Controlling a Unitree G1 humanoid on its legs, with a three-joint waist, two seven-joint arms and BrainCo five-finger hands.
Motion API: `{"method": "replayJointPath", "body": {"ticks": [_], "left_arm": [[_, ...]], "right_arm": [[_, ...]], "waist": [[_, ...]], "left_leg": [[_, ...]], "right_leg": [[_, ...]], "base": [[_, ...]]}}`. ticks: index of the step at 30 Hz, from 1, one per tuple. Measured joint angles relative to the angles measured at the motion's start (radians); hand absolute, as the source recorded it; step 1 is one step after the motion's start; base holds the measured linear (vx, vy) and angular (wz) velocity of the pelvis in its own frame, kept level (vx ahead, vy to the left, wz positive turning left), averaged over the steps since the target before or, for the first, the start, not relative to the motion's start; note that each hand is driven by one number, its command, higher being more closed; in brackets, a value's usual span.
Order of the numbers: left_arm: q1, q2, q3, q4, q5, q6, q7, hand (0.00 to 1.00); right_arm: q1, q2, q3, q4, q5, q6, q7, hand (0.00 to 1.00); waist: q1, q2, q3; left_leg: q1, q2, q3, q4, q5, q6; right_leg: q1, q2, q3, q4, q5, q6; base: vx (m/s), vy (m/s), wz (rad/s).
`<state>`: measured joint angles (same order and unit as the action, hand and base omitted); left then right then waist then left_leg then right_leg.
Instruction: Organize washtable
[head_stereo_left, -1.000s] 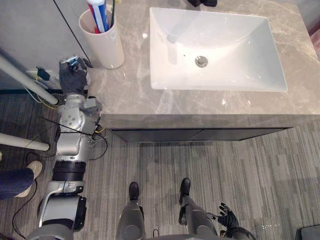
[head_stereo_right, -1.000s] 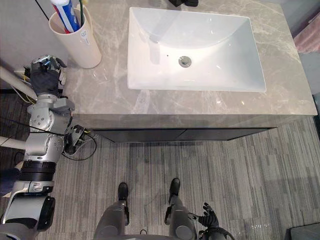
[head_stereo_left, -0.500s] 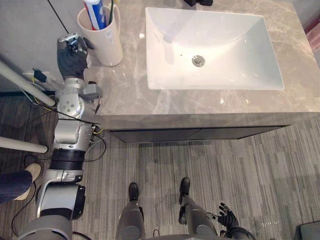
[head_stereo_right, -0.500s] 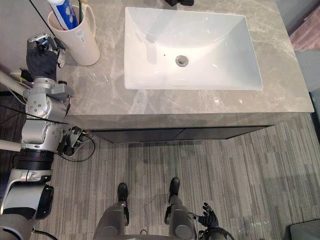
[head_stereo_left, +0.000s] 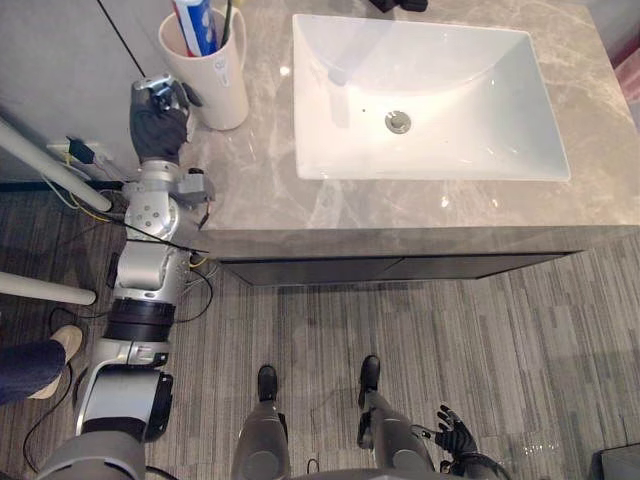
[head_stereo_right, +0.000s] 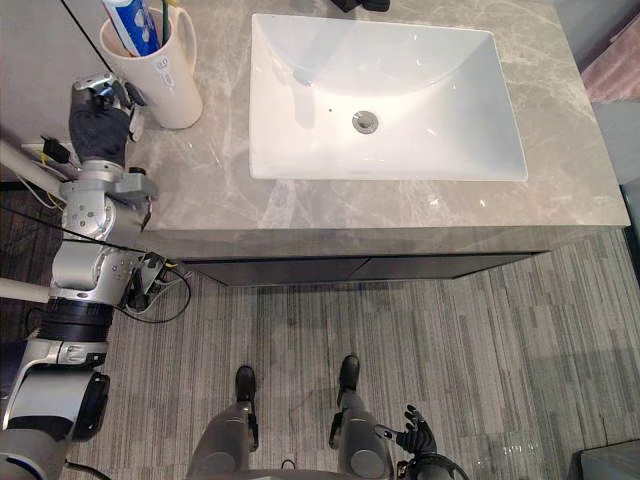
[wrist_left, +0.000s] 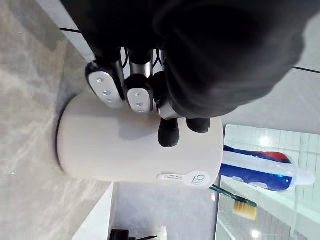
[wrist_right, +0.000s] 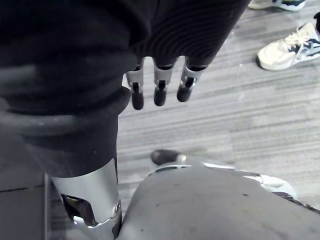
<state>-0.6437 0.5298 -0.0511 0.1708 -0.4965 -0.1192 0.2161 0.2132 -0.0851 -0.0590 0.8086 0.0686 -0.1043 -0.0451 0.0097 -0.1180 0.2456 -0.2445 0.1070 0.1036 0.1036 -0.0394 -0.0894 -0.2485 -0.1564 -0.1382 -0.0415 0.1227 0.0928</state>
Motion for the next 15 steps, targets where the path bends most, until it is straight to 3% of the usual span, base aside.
{"method": "replayJointPath", "body": {"ticks": [15], "left_arm": [[-0.053,-0.015,-0.064,0.063,0.009,-0.001,-0.040,1.00]], "right_arm": [[-0.002,-0.001,0.003,-0.007,0.001,-0.002,0.000,0.00]], "waist": [[-0.011,-0.003,0.020]], "left_leg": [[0.001,0.000,0.007,0.000,0.000,0.000]], "right_leg": [[0.000,0.000,0.001,0.000,0.000,0.000]], "base": [[0.00,0.000,0.00]]}}
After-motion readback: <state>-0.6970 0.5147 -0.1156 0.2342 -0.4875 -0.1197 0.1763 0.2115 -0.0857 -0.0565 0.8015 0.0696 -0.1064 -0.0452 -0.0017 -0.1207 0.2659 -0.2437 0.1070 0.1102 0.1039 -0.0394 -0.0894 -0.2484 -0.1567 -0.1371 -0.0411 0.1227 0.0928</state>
